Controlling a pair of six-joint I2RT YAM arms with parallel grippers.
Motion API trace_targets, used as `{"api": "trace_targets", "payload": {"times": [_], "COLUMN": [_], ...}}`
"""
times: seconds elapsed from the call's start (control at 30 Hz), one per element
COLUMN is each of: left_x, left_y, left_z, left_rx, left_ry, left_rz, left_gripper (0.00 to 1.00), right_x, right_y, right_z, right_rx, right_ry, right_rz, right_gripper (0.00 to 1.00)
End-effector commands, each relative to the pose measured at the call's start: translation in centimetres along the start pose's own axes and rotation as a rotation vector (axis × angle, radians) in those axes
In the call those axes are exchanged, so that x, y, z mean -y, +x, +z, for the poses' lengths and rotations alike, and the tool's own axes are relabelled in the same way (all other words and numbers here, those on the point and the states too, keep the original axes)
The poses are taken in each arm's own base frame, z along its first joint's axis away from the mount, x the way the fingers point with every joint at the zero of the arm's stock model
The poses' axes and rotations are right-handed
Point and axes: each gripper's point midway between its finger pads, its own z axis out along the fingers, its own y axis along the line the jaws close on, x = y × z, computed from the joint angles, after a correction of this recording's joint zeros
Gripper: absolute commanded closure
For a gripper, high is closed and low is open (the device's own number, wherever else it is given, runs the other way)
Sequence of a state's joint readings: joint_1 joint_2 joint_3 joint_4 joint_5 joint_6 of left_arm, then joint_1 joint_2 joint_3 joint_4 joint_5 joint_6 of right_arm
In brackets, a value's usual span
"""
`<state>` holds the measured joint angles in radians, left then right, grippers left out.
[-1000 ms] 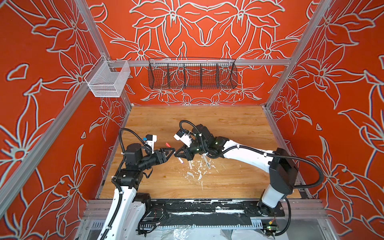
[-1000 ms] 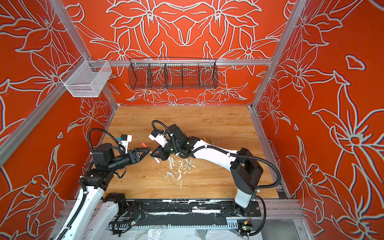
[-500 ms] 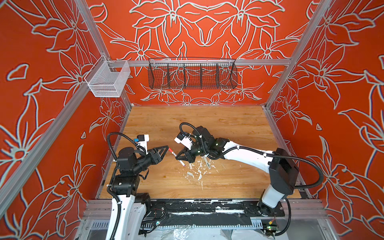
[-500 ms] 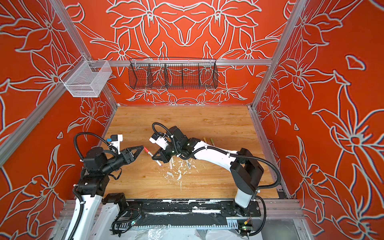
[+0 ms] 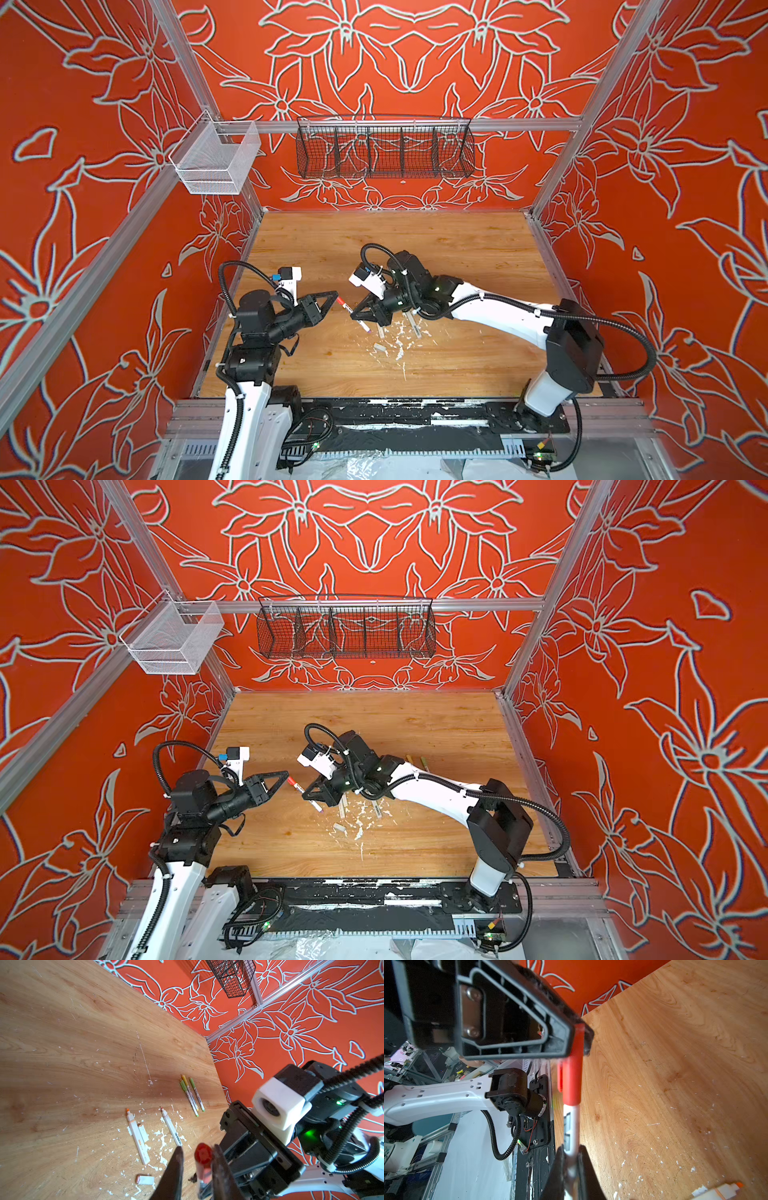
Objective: Insert the pens into the pen caps
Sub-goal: 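Open the left gripper off the red cap while the right gripper pulls the marker away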
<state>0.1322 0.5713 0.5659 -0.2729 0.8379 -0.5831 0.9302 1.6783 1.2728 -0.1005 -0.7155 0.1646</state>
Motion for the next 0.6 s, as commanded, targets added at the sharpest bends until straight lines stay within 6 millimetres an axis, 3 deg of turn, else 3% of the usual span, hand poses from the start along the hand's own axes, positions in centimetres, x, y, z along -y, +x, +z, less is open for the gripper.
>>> {"api": "trace_targets", "payload": {"times": [0.0, 0.27, 0.43, 0.57], "left_x": [0.3, 0.2, 0.1, -0.1], "left_y": [0.0, 0.1, 0.2, 0.3], "left_z": [0.2, 0.4, 0.5, 0.6], "left_rx": [-0.008, -0.022, -0.026, -0.038], "left_ry": [0.033, 0.043, 0.042, 0.037], "left_rz": [0.007, -0.002, -0.003, -0.017], "left_gripper": [0.8, 1.0, 1.0, 1.0], "right_x": [-2.2, -3.0, -3.1, -3.1], "right_y": [-2.1, -3.6, -5.5, -8.5], "right_z": [-1.0, -1.3, -1.8, -2.4], "right_rx": [0.044, 0.072, 0.12, 0.182], "right_ry": [-0.045, -0.061, -0.033, 0.012], "right_rz": [-0.075, -0.098, -0.115, -0.159], "right_gripper": [1.0, 1.0, 1.0, 1.0]}}
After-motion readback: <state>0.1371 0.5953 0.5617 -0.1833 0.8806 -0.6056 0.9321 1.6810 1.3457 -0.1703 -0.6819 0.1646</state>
